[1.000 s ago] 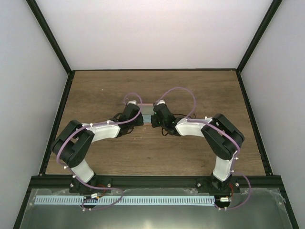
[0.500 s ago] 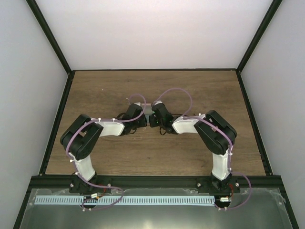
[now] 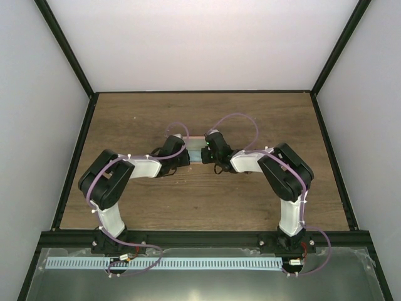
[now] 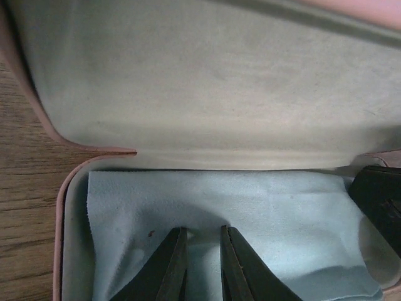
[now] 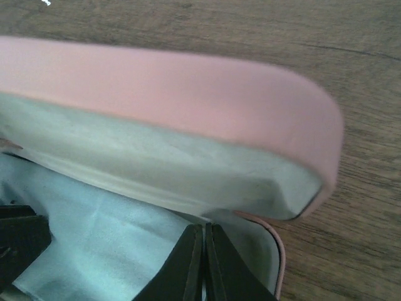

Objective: Organize the sunglasses
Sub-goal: Place the glasses cleaning cloth in the sunglasses case, then adjust the sunglasses at the center of the board.

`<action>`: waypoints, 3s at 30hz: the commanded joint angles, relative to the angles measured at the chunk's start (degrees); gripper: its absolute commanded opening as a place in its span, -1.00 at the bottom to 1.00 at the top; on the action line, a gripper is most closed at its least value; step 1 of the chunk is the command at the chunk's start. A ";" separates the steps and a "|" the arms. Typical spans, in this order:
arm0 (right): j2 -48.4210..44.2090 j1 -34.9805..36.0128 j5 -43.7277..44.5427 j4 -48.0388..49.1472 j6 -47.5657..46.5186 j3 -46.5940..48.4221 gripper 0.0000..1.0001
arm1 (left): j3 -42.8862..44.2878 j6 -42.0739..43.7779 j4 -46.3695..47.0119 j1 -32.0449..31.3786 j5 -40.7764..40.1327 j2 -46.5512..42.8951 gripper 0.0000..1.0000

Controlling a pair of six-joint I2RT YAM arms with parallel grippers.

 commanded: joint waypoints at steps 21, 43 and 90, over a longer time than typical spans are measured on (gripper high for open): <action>-31.25 0.51 11.76 3.06 8.97 -23.08 -0.80 | -6.74 -4.38 12.53 -15.07 -10.36 -11.61 -0.54; -50.66 -1.84 21.01 -7.25 14.14 -35.47 -0.47 | -12.61 -5.27 19.11 -20.71 -7.78 -13.90 0.50; -39.11 -4.66 6.64 3.53 12.79 -37.02 -0.76 | -13.79 -4.13 15.08 -20.83 -9.89 -13.79 0.50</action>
